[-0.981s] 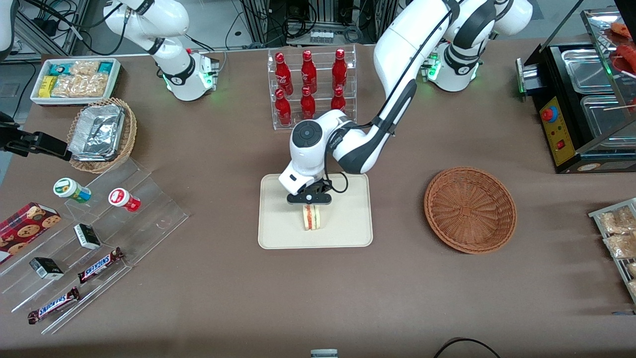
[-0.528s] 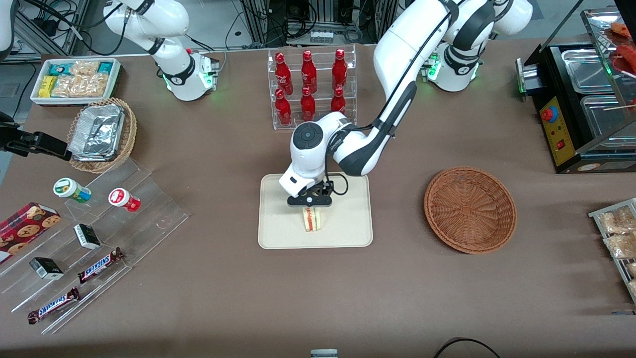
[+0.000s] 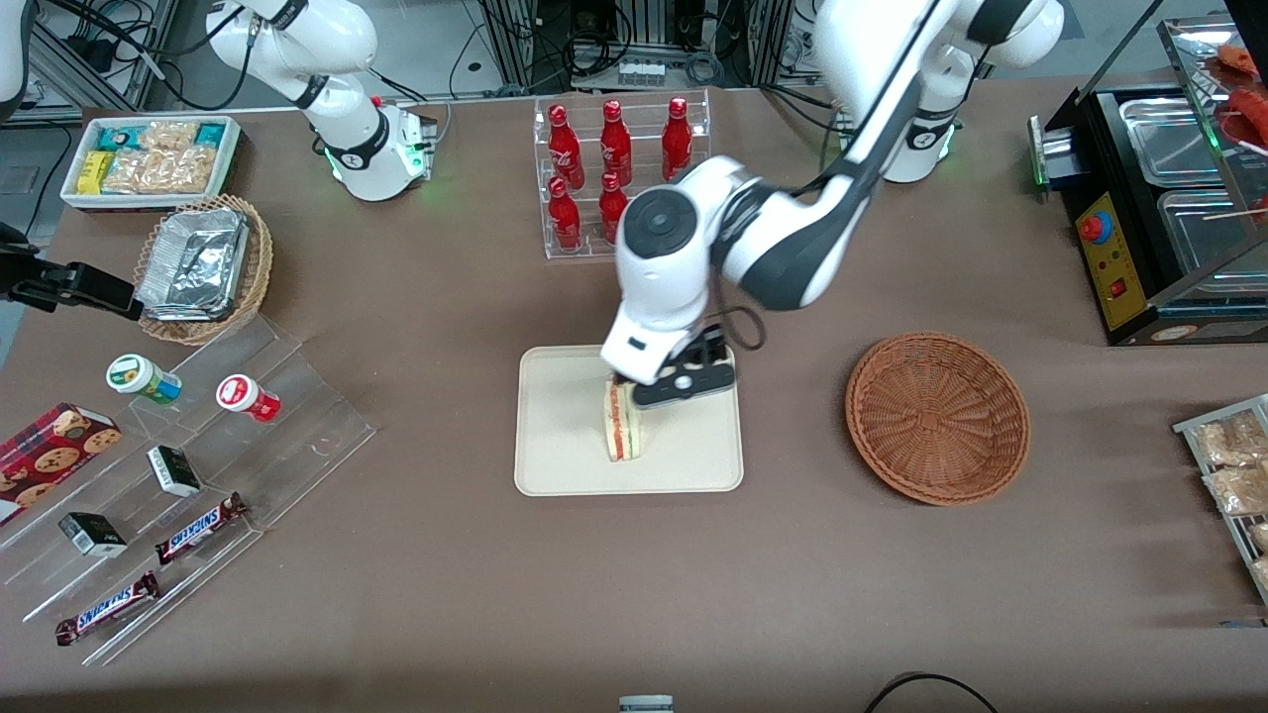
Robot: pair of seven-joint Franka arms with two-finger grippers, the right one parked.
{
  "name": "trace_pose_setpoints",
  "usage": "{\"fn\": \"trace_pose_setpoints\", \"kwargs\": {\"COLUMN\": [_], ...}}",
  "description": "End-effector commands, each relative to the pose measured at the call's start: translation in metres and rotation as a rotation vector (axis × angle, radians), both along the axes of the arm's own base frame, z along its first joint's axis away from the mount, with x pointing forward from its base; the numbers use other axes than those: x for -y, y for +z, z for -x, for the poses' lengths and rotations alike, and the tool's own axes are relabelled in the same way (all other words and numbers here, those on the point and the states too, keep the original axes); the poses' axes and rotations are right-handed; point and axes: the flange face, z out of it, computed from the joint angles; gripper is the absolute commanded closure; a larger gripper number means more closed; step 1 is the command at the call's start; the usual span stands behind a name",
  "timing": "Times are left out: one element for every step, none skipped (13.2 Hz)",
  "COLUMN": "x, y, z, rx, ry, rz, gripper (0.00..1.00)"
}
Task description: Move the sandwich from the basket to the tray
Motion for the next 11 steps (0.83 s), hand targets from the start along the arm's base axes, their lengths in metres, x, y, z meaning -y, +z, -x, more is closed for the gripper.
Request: {"fn": "trace_pose_setpoints", "kwargs": {"x": [-0.051,-0.071,-0.095,-0.113,-0.135,-0.164,-0.192,-0.221,-0.246,-0.273,-0.296], "y": [0.046,0.061,0.073,0.084,0.090,0.102,0.113,0.123,0.128,0.135,0.136], "z": [-0.003,-0.004,-0.008,-0.007,-0.009,-0.013,-0.017,-0.018,-0.019,-0.023,-0.029], "rx": [-0.035,-0.075,-0.107,-0.132,-0.151,-0.144,-0.148,-0.166,-0.175,-0.176,-0.181], "ry": [0.048,0.053,0.022,-0.010,-0.012,-0.021,-0.057,-0.092,-0.117,-0.127,-0.147], "rz": [-0.022,-0.012,-0.017,-0.034,-0.043,-0.035,-0.027,-0.027,-0.024,-0.018,-0.013], "gripper": [0.01,0.01,0.01,0.01,0.01,0.01,0.01,0.01,0.01,0.01,0.01]}}
